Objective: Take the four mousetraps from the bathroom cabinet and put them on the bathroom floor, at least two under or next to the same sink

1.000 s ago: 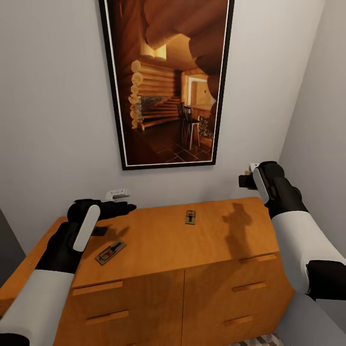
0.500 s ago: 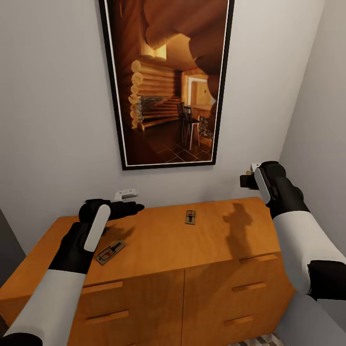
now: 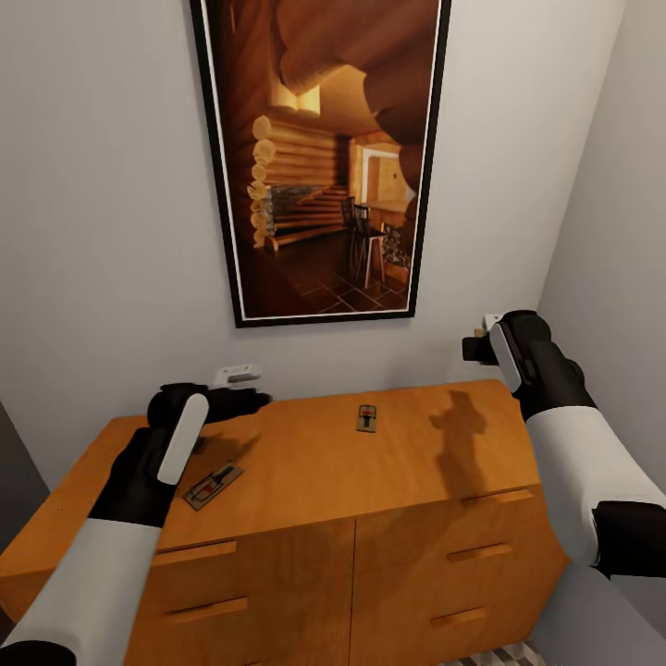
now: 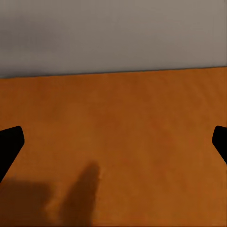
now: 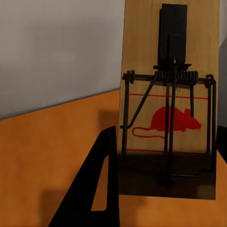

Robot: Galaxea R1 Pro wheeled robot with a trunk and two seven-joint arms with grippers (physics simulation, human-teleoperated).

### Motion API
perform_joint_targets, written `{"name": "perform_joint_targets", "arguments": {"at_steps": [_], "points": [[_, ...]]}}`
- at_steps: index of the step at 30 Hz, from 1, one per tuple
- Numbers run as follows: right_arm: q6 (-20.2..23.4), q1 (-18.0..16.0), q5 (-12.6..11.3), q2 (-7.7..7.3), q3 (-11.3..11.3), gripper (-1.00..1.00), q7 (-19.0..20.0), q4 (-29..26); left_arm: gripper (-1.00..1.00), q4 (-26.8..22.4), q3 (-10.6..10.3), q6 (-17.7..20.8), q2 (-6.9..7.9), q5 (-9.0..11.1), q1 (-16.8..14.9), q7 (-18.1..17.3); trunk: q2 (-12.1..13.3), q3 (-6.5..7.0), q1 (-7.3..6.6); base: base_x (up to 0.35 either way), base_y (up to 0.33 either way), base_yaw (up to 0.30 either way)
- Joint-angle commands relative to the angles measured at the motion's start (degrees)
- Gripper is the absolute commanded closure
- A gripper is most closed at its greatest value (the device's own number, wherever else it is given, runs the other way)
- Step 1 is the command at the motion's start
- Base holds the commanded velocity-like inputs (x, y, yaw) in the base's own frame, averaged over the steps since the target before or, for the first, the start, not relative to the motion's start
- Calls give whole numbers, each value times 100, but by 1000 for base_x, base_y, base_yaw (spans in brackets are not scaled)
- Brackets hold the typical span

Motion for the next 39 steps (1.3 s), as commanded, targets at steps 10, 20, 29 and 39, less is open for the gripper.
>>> {"name": "perform_joint_targets", "arguments": {"at_steps": [10,20,29,39], "points": [[19,-4,-46,8,4,100,-42,-4,-100,-59,-1,14,340,69,2,972,-4,-7,0,0,0,0],[19,-4,-42,17,1,100,-42,-4,-100,-91,3,14,374,87,2,1147,-4,-7,0,0,0,0],[19,-4,-42,14,0,100,-42,18,-100,-89,4,14,439,91,2,1161,-4,-7,0,0,0,0],[19,-4,-42,6,-16,100,-30,43,-100,-91,-58,14,427,539,2,1132,-4,-7,0,0,0,0]]}}
